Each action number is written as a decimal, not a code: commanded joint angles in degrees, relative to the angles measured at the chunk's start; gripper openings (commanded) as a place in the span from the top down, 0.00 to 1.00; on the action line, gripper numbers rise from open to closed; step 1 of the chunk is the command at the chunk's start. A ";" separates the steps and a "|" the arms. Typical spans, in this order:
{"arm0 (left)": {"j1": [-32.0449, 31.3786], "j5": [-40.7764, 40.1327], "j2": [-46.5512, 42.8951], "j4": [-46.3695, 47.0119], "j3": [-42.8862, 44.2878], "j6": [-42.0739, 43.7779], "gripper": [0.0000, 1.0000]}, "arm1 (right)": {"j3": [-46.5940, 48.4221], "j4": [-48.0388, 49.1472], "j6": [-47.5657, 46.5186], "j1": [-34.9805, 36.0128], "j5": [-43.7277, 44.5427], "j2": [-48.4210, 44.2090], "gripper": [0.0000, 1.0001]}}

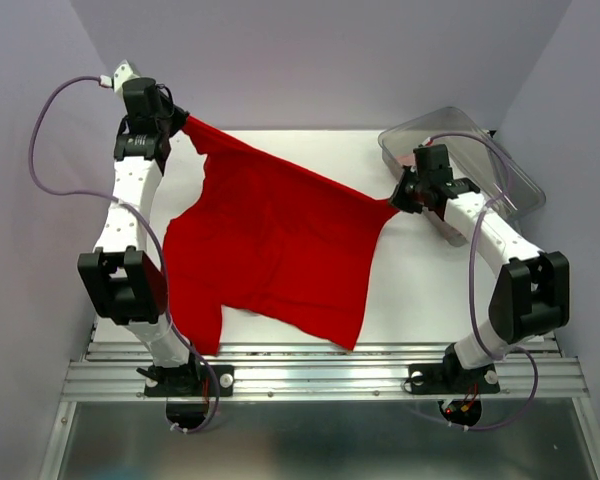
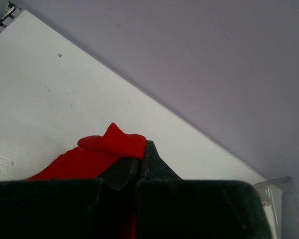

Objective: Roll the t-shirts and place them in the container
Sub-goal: Flatten out the T-shirt at the center of the board, then fold the T-shirt at the center of the board.

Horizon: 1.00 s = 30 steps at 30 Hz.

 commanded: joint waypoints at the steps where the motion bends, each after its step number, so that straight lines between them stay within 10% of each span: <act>1: 0.57 -2.03 2.84 5.99 2.98 -1.29 1.00 | 2.43 0.28 -2.04 -0.32 3.08 1.86 0.99; 12: -2.24 2.72 28.41 7.92 23.63 -0.33 1.00 | 6.04 -2.00 -1.08 -0.32 10.20 5.73 0.99; 30: -3.82 12.47 33.80 11.61 24.52 0.81 1.00 | 4.98 -3.41 -1.60 -0.32 20.04 7.14 0.99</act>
